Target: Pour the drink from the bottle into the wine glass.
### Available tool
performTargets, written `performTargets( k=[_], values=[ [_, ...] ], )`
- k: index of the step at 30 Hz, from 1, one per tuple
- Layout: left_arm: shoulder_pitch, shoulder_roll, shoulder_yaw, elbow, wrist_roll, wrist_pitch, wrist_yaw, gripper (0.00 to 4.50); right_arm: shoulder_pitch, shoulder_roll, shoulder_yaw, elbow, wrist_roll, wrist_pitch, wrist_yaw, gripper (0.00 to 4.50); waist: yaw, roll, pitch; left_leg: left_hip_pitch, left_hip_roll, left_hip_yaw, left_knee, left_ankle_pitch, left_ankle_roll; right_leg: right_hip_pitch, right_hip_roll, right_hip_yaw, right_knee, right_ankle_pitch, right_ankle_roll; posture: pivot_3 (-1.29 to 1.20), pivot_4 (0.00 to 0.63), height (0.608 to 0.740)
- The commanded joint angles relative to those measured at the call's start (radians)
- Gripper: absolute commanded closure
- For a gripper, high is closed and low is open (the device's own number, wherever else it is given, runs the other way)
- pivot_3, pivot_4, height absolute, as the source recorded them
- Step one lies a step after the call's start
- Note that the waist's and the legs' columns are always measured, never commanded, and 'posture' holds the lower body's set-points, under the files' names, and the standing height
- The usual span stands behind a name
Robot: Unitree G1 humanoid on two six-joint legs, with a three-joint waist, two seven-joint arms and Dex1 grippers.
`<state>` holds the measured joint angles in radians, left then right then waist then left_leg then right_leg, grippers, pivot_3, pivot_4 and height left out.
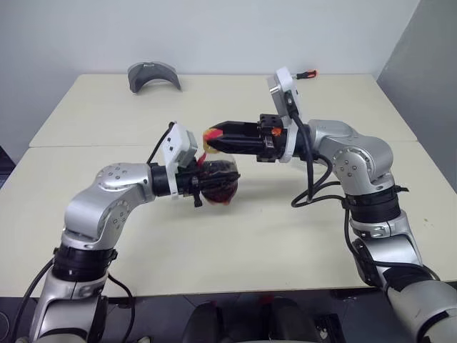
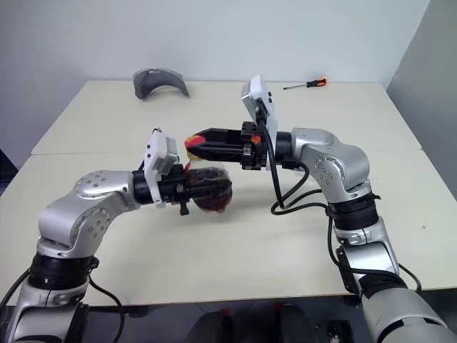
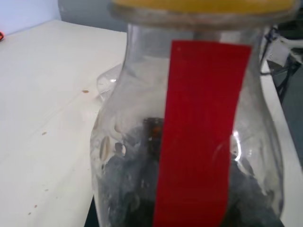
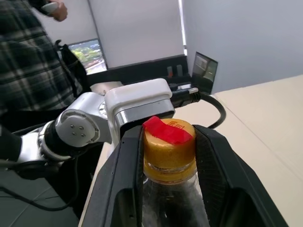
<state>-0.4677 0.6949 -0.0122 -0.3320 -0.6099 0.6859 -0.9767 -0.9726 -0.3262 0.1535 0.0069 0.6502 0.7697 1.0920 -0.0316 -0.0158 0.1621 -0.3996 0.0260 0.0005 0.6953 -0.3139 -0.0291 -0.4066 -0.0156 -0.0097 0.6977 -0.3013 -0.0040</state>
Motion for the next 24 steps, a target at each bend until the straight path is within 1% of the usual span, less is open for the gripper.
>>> performTargets(
  k=[1,3,5,9,12,14,18,20,24],
  values=[
    [0.048,0.028,0.053,-0.113,-0.068,0.014,-0.018,3.40,-0.030,-0.046,0.023,-0.029,0.035,-0.020,0.172,3.29,0.001,0.000,0.000,0.000,0.000,0.000,0.000,0.000,0.000,0.000,0.000,0.000,0.000,0.000,0.000,0.00,0.150,0.740],
    [0.061,0.022,0.061,-0.183,-0.110,0.031,0.001,3.40,-0.038,-0.052,0.040,-0.022,0.047,-0.022,0.241,3.29,0.003,0.000,0.000,0.000,0.000,0.000,0.000,0.000,0.000,0.000,0.000,0.000,0.000,0.000,0.000,0.00,0.150,0.740],
    [0.062,0.020,0.060,-0.234,-0.142,0.052,0.016,3.40,-0.051,-0.039,0.041,-0.014,0.058,-0.023,0.272,3.29,0.005,0.000,0.000,0.000,0.000,-0.001,0.001,0.000,0.000,0.000,0.000,-0.001,0.001,0.000,0.000,0.00,0.150,0.740],
    [0.088,0.029,0.077,-0.308,-0.207,0.105,0.055,3.40,-0.117,0.046,-0.009,0.031,0.075,-0.049,0.232,3.29,0.001,0.000,0.000,0.001,0.000,-0.001,0.001,0.000,0.001,0.001,0.000,-0.001,0.001,0.000,0.000,0.00,0.150,0.740],
    [0.136,0.041,0.095,-0.334,-0.226,0.117,0.076,3.41,-0.140,0.070,-0.048,0.062,0.061,-0.077,0.215,3.29,0.000,0.000,0.000,0.001,0.001,-0.001,0.000,0.000,0.000,0.001,0.000,-0.001,0.001,0.000,0.000,0.00,0.150,0.740],
    [0.174,0.053,0.105,-0.353,-0.237,0.116,0.080,3.41,-0.152,0.063,-0.060,0.079,0.041,-0.108,0.220,3.29,0.000,0.000,0.000,0.001,0.000,-0.001,0.000,0.000,0.000,0.001,0.000,-0.001,0.001,0.000,0.000,0.00,0.150,0.740],
    [0.241,0.083,0.128,-0.380,-0.267,0.114,0.079,3.44,-0.168,-0.003,-0.066,0.087,0.006,-0.150,0.268,3.29,0.005,0.001,0.001,0.001,0.000,-0.001,0.000,0.000,0.000,0.001,-0.001,-0.001,0.000,0.000,0.000,0.00,0.150,0.740],
    [0.257,0.094,0.131,-0.386,-0.278,0.112,0.073,3.45,-0.174,-0.029,-0.063,0.080,0.008,-0.155,0.287,3.29,0.012,-0.001,0.001,0.000,-0.001,-0.001,0.000,0.000,0.000,0.001,-0.001,-0.001,0.000,0.000,0.000,0.00,0.150,0.740],
    [0.252,0.096,0.119,-0.382,-0.283,0.106,0.078,3.45,-0.183,-0.057,-0.053,0.047,0.011,-0.169,0.319,3.29,0.007,0.000,0.001,0.001,-0.001,-0.001,0.000,0.000,0.000,0.001,-0.001,-0.001,0.001,0.000,0.000,0.00,0.150,0.740]
  ],
)
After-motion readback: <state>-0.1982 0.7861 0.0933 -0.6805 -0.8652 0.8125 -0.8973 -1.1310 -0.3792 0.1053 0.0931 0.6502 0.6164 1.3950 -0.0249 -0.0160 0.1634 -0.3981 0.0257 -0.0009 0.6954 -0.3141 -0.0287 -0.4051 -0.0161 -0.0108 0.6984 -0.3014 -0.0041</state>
